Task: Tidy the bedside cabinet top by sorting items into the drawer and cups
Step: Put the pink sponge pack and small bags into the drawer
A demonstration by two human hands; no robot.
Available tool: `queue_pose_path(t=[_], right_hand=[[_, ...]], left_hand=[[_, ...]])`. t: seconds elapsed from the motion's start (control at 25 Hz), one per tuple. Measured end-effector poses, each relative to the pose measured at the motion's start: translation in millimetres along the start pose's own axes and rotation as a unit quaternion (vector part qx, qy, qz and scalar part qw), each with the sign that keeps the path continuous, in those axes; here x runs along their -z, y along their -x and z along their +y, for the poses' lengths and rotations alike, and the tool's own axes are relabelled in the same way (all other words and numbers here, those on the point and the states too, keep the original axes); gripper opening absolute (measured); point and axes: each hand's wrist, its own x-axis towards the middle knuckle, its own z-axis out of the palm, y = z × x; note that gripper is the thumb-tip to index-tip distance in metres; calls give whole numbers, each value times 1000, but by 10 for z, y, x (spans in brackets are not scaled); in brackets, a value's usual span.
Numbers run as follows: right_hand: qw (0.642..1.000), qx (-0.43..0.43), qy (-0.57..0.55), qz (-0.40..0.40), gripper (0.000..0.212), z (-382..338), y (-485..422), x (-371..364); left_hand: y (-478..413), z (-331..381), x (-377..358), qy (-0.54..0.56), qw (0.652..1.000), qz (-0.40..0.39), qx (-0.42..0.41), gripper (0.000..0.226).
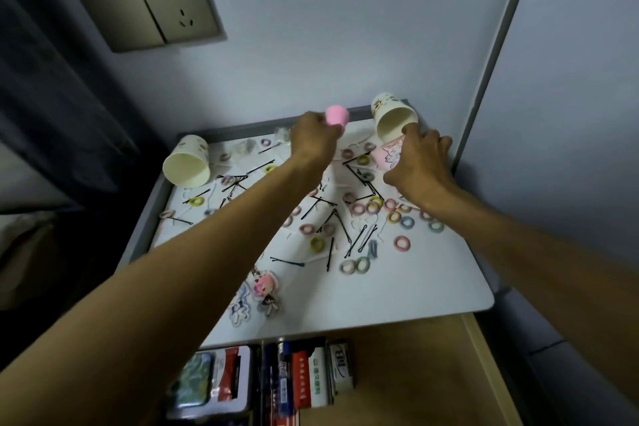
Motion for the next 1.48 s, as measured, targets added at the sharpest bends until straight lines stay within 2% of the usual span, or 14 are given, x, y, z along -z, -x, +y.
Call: queue_pose_path(t=[0.12, 0.28, 0.36, 0.44, 0.56, 0.64, 0.72, 0.8, 0.92, 1.16, 1.24, 1.32, 1.4, 1.48], right_hand=[[997, 41, -56, 11, 84, -76, 144, 166], [987, 84, -137, 21, 82, -279, 571, 522], [979, 76, -189, -25, 85, -379, 967, 694], [979, 108, -166, -53, 86, -454, 1420, 769], [968, 145, -186, -85, 78, -529, 1891, 786], [936, 84, -301, -164, 63, -540, 1970, 831], [877, 10, -406, -257, 42, -544, 1993, 849], [855, -24, -420, -304, 31, -530, 2012, 776], [837, -44, -419, -350, 30, -555, 2018, 662], [837, -42, -412, -356, 41, -538, 1945, 664], [861, -37, -382, -335, 45, -493, 1907, 681], [881, -12, -337, -331, 48, -451, 1893, 691], [884, 21, -301, -357, 51, -436, 1914, 685], [873, 41, -289, -392, 54, -440, 1943, 677]], left_hand=[[606, -37, 426, 192, 977, -30, 90, 16], [1319, -92, 795, 447, 873, -103, 165, 23], [1634, -110, 956, 504, 831, -156, 176, 43], [1875, -101, 1075, 507, 822, -194, 175, 51], [2131, -97, 1209, 482, 839, -181, 173, 40], [2213, -159, 1294, 459, 854, -158, 190, 32], [2253, -258, 1378, 443, 859, -152, 207, 30], [2280, -334, 1434, 427, 863, -160, 217, 31], [2305, -380, 1442, 363, 889, -191, 206, 26], [2268, -381, 1408, 257, 928, -223, 154, 23], [2243, -429, 1424, 135, 971, -177, 86, 19], [2236, -486, 1483, 24, 993, -115, 4, 23], [2230, -548, 1527, -29, 991, -114, -72, 32], [2256, -555, 1542, -47, 977, -174, -110, 37]])
